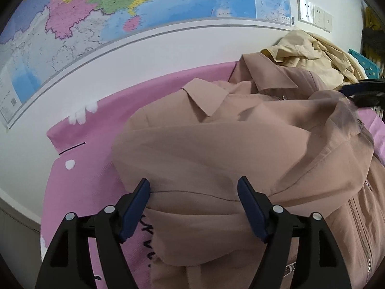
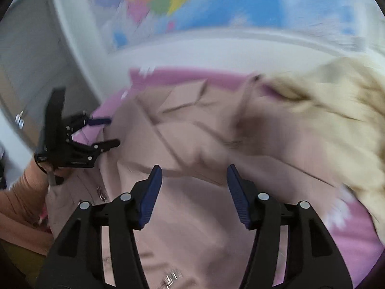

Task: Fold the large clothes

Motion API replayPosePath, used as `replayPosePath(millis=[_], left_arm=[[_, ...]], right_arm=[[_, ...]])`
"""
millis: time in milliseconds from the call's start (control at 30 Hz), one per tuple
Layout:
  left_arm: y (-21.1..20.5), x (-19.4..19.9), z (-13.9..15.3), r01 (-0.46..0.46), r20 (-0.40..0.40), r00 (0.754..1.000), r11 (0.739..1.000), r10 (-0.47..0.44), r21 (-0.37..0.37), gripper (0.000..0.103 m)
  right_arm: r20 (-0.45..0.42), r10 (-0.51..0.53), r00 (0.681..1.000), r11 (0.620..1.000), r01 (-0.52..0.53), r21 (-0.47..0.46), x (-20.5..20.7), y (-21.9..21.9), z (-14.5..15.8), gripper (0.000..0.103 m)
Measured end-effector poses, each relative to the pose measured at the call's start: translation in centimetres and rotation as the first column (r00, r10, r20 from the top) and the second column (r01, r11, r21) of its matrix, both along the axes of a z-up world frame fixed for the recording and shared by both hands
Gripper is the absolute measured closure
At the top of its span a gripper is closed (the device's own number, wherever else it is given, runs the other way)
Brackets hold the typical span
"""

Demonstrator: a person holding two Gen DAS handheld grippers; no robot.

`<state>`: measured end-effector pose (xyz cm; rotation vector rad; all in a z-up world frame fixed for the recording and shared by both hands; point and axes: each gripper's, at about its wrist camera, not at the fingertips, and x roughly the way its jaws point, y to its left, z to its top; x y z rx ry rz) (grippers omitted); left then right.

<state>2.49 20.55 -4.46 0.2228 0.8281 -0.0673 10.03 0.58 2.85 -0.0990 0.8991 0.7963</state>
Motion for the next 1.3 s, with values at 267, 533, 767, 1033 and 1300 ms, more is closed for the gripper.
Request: replayPosePath(millis=[267, 533, 767, 1033, 1300], left_arm=[[0.6, -1.0, -0.4, -0.012, -0.005, 1.000, 1.000, 0.012, -0.019, 0.031], [1.6, -1.1, 2.2, -0.069, 0.105, 0.992, 0.996, 0.075, -0.063, 0.031], [0.4, 1.1, -1.0, -0.061, 0.003, 0.998, 0.998, 0.061, 0.009, 0.031], [1.1, 1.0, -1.4, -0.054, -0.011, 0.998, 0.998, 0.054, -0.020, 0.028], [1.8, -0.6, 0.6, -0.072, 0.031, 0.997, 0.996, 0.074, -0.050, 0.027]], right_arm=[[-0.125, 0.136, 0.983, 0.983, -0.149, -0.103, 3.3, 7.3, -5.4, 0.088], [0.122, 0.068, 0.990, 0.997, -0.064, -0.035, 4.0, 7.1, 2.0, 0.101], [0.024, -0.061, 0.998, 0.996, 0.062, -0.061, 4.8, 4.7, -1.7, 0.074], [0.046, -0.091, 0.995, 0.996, 0.092, -0.019, -0.7, -2.6, -2.1, 0.072], [0.019, -0.249, 0.968, 0.967, 0.250, -0.053, 0.0, -5.8, -4.5, 0.073]])
